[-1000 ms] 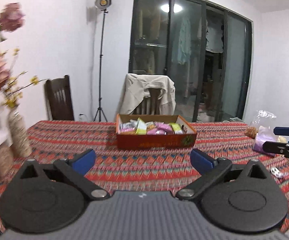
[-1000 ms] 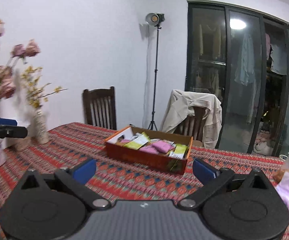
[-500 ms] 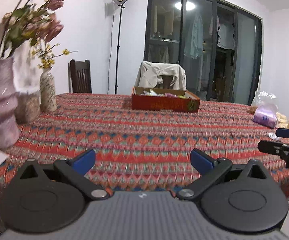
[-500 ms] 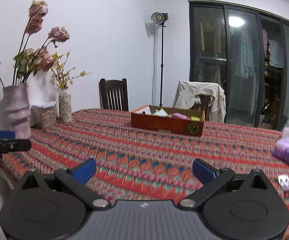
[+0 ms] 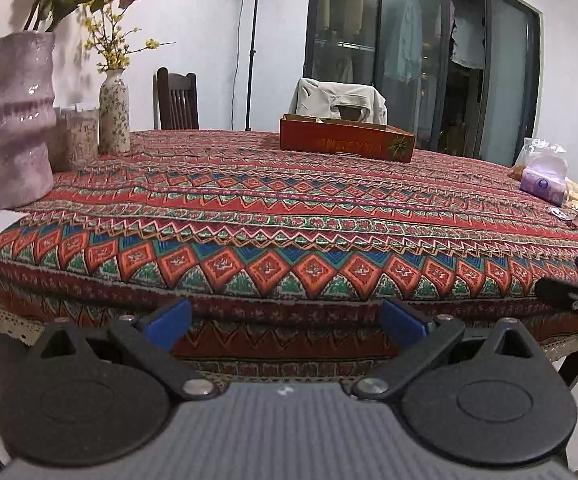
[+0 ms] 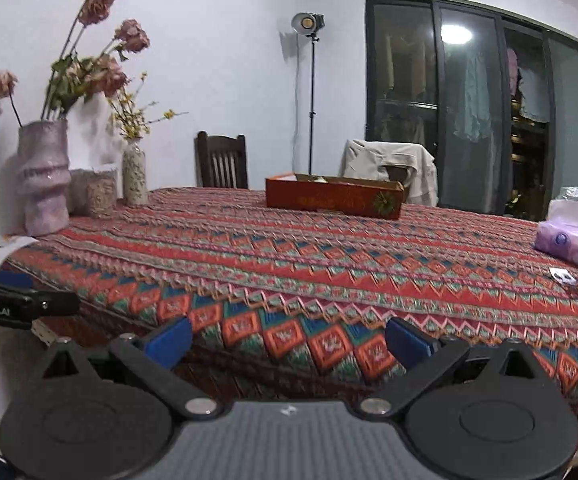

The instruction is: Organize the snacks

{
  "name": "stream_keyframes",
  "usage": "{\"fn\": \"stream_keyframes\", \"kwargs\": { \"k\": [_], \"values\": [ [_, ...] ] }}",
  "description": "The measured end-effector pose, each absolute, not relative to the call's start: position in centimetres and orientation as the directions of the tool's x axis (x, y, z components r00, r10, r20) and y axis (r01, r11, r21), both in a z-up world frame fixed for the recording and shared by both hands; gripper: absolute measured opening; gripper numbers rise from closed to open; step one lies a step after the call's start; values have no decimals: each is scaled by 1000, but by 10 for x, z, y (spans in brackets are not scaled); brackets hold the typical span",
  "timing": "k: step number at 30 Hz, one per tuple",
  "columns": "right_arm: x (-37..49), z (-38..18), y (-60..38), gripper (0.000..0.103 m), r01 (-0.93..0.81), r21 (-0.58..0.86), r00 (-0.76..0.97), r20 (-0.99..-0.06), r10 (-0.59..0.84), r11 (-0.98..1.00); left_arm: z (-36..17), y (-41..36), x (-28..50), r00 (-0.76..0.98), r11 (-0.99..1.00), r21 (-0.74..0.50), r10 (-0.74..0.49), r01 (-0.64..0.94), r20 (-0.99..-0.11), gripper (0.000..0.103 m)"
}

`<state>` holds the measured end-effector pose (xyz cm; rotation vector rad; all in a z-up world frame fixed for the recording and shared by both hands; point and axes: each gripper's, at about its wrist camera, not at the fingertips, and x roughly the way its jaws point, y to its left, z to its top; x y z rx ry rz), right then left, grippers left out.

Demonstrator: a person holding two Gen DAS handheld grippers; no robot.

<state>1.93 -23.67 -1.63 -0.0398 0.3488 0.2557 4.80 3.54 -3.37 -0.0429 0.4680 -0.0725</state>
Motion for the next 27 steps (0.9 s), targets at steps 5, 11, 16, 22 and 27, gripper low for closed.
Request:
{"fn": "stream_keyframes", "kwargs": {
  "k": [5, 11, 16, 22, 27],
  "values": [
    [17, -21, -233, 103, -271, 25, 903, -340, 263, 962, -29, 37, 42, 904, 997, -49, -72, 56, -421, 103],
    [12, -14, -235, 103, -262, 36, 916, -304, 261, 964, -24, 33, 37, 913, 997, -37, -79, 70, -401, 103],
    [9, -11, -239, 103, -251, 53, 922, -291, 255, 967, -18, 29, 31, 927, 996, -30, -92, 87, -364, 103],
    [6, -11, -243, 103, -243, 64, 927, -279, 252, 968, -13, 25, 26, 934, 994, -20, -107, 106, -341, 103],
    [4, -10, -242, 103, -247, 58, 927, -276, 253, 967, -11, 23, 24, 937, 993, -17, -113, 114, -332, 103]
  ]
}}
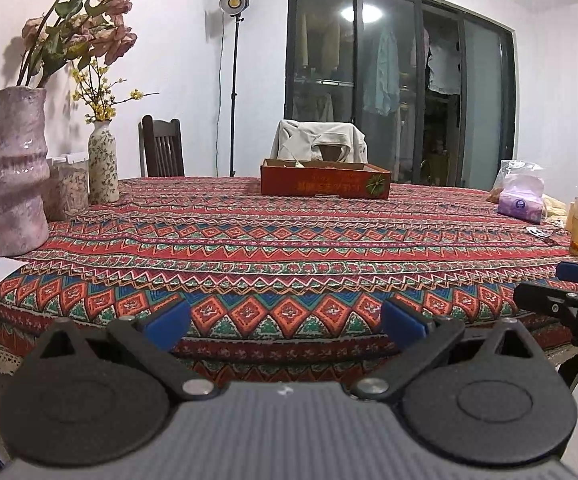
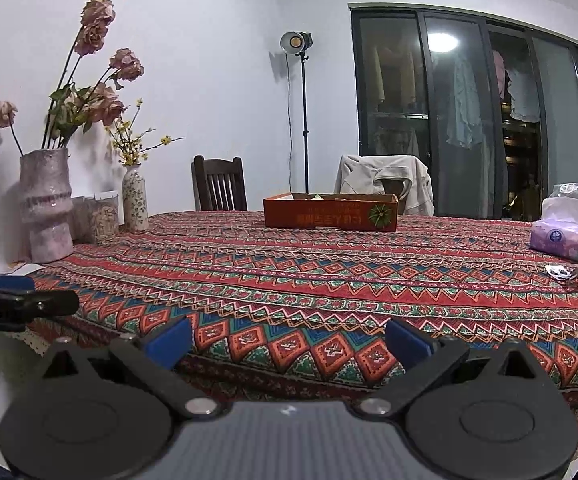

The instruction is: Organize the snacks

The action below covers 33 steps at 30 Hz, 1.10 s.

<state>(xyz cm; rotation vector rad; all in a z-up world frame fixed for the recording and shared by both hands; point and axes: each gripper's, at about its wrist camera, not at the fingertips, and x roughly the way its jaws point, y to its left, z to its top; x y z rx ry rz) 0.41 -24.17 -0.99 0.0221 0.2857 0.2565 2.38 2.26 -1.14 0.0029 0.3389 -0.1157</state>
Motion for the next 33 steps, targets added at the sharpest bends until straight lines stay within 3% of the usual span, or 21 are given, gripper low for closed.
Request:
{"fn": "stream_keyframes", "kwargs": {
  "k": [33],
  "values": [
    [0, -10, -242, 103, -231, 55, 936, -261, 238, 971, -11, 23, 22, 938, 992, -9, -124, 128, -323, 103]
  ]
}}
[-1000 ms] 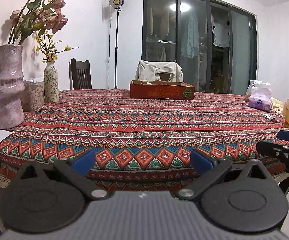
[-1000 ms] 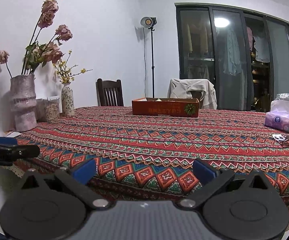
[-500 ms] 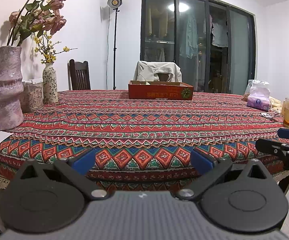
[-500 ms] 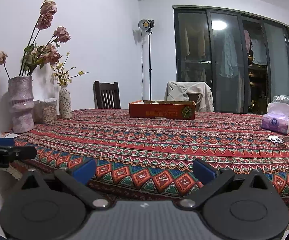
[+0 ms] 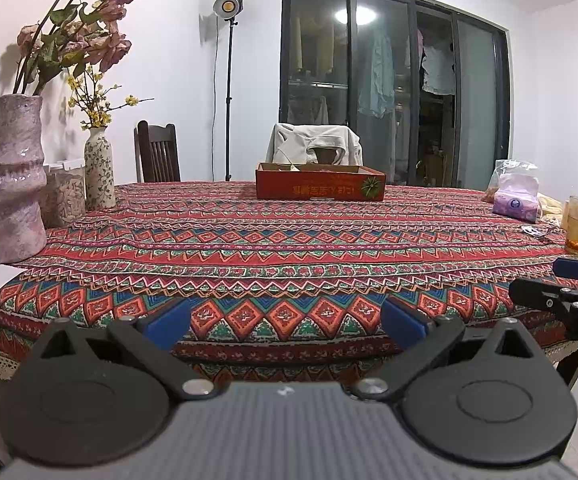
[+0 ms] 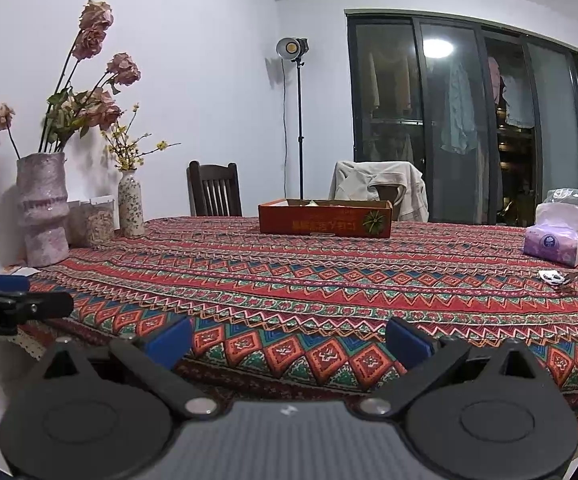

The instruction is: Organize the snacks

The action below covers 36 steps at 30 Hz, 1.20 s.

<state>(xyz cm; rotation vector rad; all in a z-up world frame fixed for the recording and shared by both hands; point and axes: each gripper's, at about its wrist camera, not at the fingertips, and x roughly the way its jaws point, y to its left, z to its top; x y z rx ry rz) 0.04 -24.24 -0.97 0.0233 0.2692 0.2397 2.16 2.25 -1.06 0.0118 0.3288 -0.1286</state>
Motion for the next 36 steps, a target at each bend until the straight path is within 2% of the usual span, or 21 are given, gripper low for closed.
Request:
{"fn": "stream_keyframes", "kwargs": {
  "k": [36],
  "values": [
    [-4, -5, -243, 103, -229, 33, 943, -238, 231, 973, -2, 27, 16, 945, 989, 6, -140, 149, -295, 103]
  ]
}}
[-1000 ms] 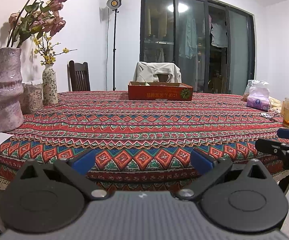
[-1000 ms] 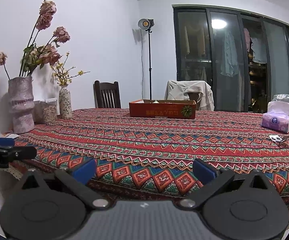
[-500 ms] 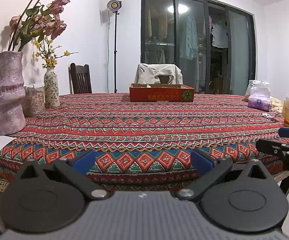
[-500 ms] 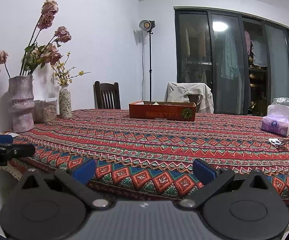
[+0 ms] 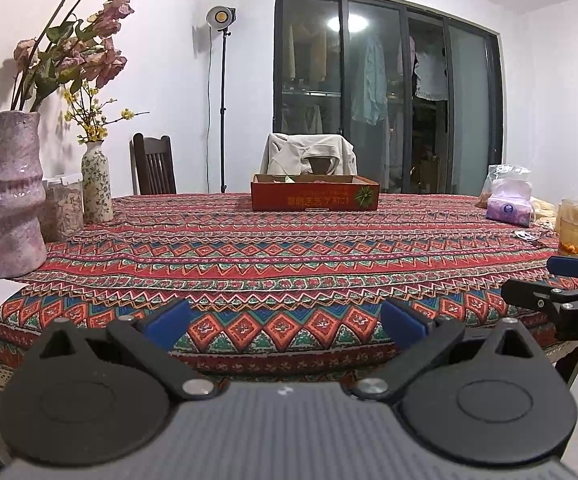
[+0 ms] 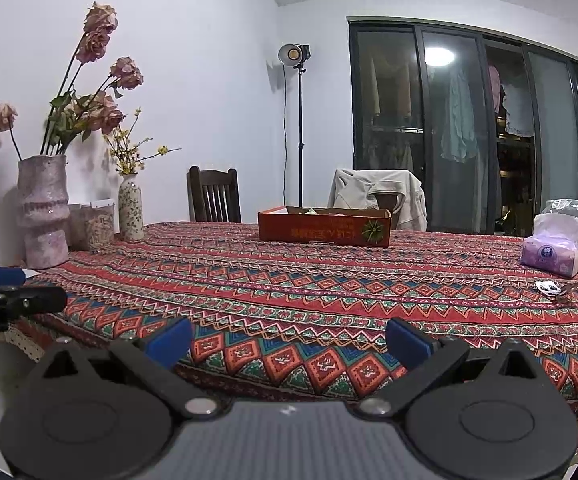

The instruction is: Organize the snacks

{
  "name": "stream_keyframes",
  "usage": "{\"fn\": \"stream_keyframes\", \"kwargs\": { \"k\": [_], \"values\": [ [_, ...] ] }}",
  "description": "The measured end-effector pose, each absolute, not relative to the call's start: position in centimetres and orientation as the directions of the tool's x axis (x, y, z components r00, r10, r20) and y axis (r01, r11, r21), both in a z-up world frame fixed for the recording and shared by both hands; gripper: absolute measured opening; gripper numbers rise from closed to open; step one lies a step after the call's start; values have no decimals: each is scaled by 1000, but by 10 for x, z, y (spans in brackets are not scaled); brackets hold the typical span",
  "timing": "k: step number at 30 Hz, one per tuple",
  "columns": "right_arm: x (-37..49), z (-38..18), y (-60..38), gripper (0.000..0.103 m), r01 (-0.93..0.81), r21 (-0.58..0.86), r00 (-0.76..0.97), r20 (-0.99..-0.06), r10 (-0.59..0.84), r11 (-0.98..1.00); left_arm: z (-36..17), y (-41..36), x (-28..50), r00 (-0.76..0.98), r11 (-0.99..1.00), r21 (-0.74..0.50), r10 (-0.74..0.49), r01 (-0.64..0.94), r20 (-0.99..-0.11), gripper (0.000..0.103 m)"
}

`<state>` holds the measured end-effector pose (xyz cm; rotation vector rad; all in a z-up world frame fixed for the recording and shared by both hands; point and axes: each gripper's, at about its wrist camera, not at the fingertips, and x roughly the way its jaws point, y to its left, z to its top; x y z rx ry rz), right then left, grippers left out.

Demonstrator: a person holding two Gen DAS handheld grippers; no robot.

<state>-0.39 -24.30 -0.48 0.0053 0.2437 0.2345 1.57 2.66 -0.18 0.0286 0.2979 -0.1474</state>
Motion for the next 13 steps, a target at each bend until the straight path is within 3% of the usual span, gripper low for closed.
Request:
{"fn": "stream_keyframes", "kwargs": {
  "k": [13],
  "values": [
    [-6, -3, -243, 103, -228, 31, 945, -232, 229, 973, -3, 27, 16, 940, 985, -13, -166, 170, -299, 103]
  ]
}}
